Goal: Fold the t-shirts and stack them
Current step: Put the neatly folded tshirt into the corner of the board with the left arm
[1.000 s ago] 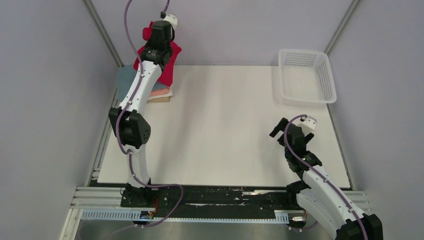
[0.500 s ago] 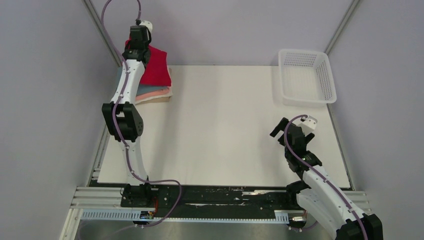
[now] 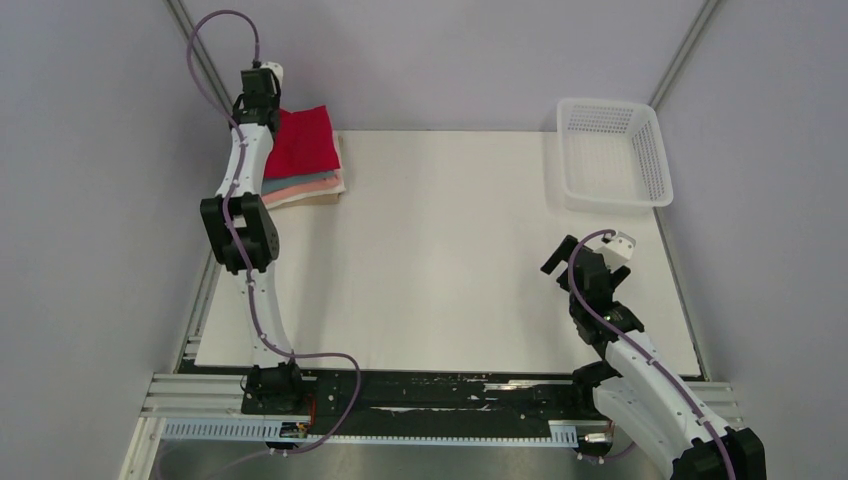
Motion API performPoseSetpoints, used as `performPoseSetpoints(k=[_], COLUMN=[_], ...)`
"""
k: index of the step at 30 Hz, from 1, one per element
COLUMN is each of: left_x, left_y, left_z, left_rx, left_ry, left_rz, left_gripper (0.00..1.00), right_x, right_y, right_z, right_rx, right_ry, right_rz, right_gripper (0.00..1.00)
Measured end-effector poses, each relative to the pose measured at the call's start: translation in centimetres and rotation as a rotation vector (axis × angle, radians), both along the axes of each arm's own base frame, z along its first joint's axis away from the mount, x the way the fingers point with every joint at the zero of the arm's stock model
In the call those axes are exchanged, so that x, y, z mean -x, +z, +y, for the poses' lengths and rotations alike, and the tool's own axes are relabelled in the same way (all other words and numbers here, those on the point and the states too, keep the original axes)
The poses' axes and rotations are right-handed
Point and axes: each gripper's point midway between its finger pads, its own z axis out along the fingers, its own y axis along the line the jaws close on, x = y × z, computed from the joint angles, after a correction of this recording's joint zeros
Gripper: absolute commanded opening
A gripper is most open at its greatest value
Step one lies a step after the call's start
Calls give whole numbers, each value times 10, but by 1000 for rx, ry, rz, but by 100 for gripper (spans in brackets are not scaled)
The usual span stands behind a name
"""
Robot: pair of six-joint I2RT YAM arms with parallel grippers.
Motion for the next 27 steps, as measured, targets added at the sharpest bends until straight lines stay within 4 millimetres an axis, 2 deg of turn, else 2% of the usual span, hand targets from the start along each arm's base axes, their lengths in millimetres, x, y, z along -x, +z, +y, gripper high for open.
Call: performPoseSetpoints(k=[5, 6, 8, 9, 11, 12, 14, 19, 22, 27], left_x=[-8, -10, -12, -12, -12, -12, -12, -13, -13, 0], left_y=[-7, -8, -12, -14, -19, -21, -23, -20, -17, -6], left_z=[11, 13, 17, 18, 22, 23, 27, 30, 25, -10], left_rx=[3, 3, 4, 6, 11, 11, 19, 54, 117, 302], left_ry=[12, 14, 19, 21, 26, 27, 40, 82, 101, 33], left_rz=[-11, -14, -10, -7, -1, 2, -3, -42, -77, -120], left_gripper=[1, 4, 16, 27, 60, 88, 98, 100, 100, 100], right_x=[0, 0, 0, 0, 0, 0, 1, 1, 1, 1], right_y=[0, -1, -2, -3, -5, -6, -7, -7, -8, -7], right_z=[-2, -2, -2, -2, -3, -3, -3, -3, -3, -3], right_rx=[5, 6, 10, 11, 15, 17, 18, 19, 18, 17], right_ry=[-8, -8, -11, -11, -13, -13, -13, -13, -13, -12], right_rz=[0, 2, 9, 13, 22, 26, 29, 30, 31, 27], right_gripper=[100, 100, 100, 100, 100, 100, 100, 100, 100, 100])
